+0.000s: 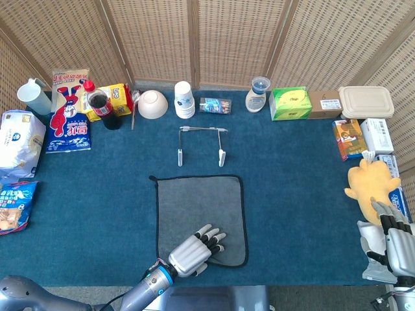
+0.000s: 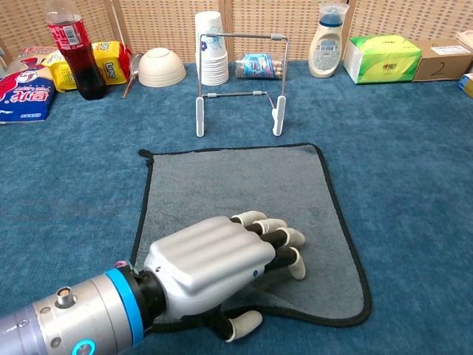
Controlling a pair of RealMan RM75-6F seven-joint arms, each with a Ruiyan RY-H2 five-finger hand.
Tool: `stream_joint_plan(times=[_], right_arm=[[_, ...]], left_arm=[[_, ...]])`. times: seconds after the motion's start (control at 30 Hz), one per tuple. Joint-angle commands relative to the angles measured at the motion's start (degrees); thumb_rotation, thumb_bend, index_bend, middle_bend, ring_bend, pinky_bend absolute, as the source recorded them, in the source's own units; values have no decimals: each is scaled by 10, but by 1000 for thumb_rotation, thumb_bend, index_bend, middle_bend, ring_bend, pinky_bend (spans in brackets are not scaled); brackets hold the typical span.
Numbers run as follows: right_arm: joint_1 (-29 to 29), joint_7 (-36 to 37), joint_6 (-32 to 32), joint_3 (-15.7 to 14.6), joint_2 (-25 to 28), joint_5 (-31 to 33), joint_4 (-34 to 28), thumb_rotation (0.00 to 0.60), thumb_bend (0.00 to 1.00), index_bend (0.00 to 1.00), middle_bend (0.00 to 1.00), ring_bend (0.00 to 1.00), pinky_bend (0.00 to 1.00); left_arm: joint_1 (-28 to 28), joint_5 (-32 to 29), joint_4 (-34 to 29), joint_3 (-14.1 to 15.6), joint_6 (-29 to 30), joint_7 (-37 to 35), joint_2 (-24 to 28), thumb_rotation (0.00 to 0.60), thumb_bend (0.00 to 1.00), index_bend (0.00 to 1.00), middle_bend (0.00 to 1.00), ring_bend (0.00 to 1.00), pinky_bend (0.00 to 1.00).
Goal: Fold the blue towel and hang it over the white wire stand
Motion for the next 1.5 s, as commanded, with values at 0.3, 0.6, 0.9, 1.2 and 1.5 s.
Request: stream_joint_plan(times=[0.3, 0.6, 0.9, 1.2, 1.5], right_arm=[[-2, 2, 0, 0, 1, 4, 0, 600, 363, 83, 108, 30, 0], [-2, 3, -1, 0, 1, 3, 0, 600, 362, 83, 108, 34, 0], [-2, 0, -1, 0, 2, 3, -2, 600, 362, 83, 111, 36, 0], [-2, -1, -2, 0, 2, 4, -4, 600, 362, 83, 113, 37, 0], [-2, 0, -2, 0, 2, 5, -3, 600, 363, 83, 113, 37, 0]], left_arm=[[7, 9, 39, -10, 21, 15, -26, 600, 197, 252, 105, 0, 0], [15, 18, 48, -15, 32, 4, -33, 600, 210, 353, 132, 0, 0], [19, 18, 40, -15, 31, -1, -29, 600, 220, 474, 143, 0, 0], [26, 30, 39, -19, 44, -12, -30, 600, 260, 607, 212, 0, 0], [24, 22, 29, -39, 39, -24, -15, 600, 261, 623, 223, 0, 0]])
